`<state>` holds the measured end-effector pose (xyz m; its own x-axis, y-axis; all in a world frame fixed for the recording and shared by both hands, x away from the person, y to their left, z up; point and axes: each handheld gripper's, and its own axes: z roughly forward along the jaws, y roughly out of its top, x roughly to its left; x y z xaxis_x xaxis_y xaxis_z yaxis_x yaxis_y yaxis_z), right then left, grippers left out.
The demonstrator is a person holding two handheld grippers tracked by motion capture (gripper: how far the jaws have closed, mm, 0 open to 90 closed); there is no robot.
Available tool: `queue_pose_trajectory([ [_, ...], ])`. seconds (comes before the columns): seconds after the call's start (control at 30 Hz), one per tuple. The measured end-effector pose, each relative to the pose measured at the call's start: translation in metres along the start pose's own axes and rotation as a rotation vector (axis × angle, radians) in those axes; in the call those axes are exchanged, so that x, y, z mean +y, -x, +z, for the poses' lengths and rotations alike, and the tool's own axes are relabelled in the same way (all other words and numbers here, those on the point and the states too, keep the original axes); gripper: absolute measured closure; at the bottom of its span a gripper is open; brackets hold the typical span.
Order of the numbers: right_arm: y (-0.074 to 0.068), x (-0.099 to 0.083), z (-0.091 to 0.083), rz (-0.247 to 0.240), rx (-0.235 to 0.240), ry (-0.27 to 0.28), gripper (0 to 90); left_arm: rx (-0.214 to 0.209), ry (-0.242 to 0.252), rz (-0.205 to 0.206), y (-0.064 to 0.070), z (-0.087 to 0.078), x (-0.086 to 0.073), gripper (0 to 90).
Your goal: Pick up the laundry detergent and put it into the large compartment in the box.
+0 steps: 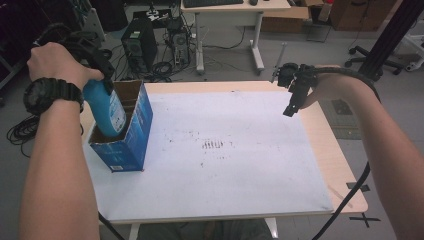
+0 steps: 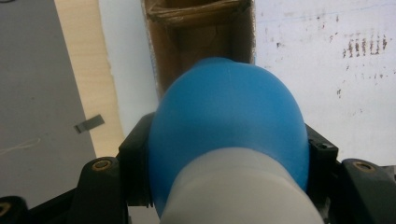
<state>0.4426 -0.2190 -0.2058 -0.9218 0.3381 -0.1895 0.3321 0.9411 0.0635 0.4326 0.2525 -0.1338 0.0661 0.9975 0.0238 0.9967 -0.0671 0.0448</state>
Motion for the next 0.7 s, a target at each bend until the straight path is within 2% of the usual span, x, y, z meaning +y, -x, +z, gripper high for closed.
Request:
queue_pose_trajectory([
  [0.13,0.000,0.000,0.003,0.005,0.002,-0.004,15.1,0.008,-0.002,-0.005,-0.001,0.004,0.001,37.7],
  [0.23,0.000,0.000,0.005,0.004,0.005,-0.003,15.0,-0.004,0.005,-0.008,-0.002,0.007,0.001,37.6],
  [0.4,0.000,0.000,0.004,0.003,0.004,0.002,15.1,-0.001,-0.019,-0.006,0.000,0.017,0.003,37.7],
  [0.7,0.000,-0.002,0.004,0.004,0.002,-0.002,15.0,-0.001,-0.031,-0.011,0.000,0.034,0.005,37.7],
])
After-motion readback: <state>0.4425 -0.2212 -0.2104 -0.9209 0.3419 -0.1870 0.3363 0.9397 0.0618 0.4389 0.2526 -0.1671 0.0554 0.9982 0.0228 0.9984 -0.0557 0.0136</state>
